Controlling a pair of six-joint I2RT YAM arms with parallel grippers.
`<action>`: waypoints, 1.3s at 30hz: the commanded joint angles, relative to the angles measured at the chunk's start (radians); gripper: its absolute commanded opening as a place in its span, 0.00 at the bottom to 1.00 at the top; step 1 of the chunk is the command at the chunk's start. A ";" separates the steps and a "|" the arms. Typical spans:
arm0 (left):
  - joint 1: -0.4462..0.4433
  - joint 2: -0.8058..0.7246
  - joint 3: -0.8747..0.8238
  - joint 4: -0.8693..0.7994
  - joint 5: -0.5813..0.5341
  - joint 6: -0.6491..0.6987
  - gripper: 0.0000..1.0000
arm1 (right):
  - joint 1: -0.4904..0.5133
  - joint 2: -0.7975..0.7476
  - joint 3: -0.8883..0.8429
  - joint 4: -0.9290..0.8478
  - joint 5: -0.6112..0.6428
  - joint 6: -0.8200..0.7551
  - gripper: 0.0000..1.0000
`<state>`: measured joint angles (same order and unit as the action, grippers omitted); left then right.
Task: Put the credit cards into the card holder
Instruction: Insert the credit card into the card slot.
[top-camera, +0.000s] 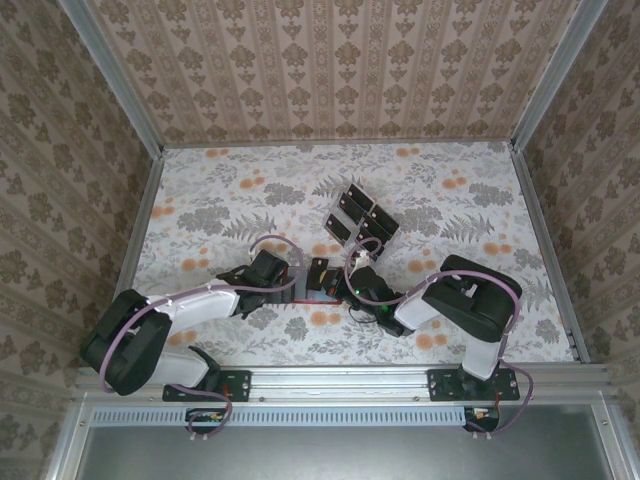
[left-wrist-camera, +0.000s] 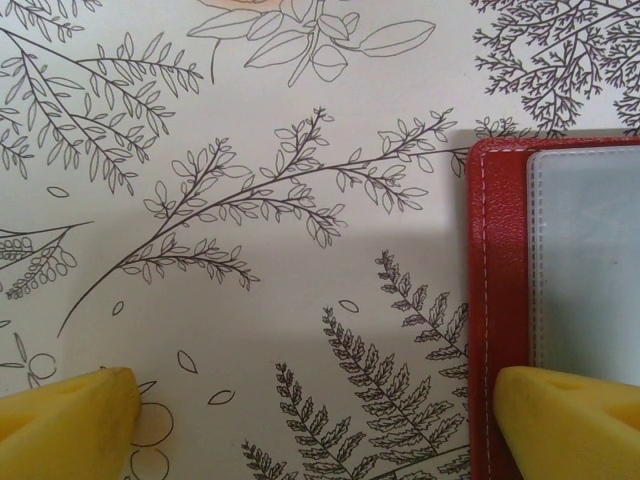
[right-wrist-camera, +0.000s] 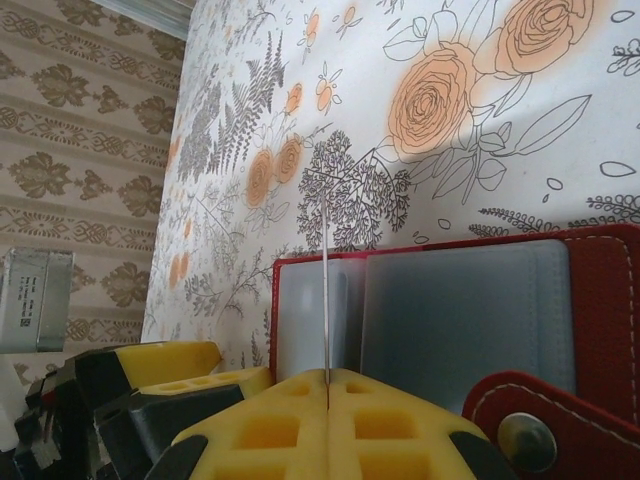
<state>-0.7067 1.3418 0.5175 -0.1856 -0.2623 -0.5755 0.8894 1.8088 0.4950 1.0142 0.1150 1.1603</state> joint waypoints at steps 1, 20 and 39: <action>-0.005 0.003 -0.019 -0.022 -0.015 -0.012 1.00 | 0.010 0.015 -0.019 0.042 -0.023 0.020 0.00; -0.006 0.003 -0.019 -0.025 -0.017 -0.012 1.00 | 0.020 0.081 -0.051 0.102 -0.073 0.073 0.00; -0.006 0.002 -0.020 -0.025 -0.015 -0.012 1.00 | -0.009 0.132 -0.046 0.095 -0.179 0.074 0.00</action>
<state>-0.7067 1.3418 0.5175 -0.1856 -0.2623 -0.5755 0.8871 1.8988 0.4488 1.1404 -0.0174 1.2350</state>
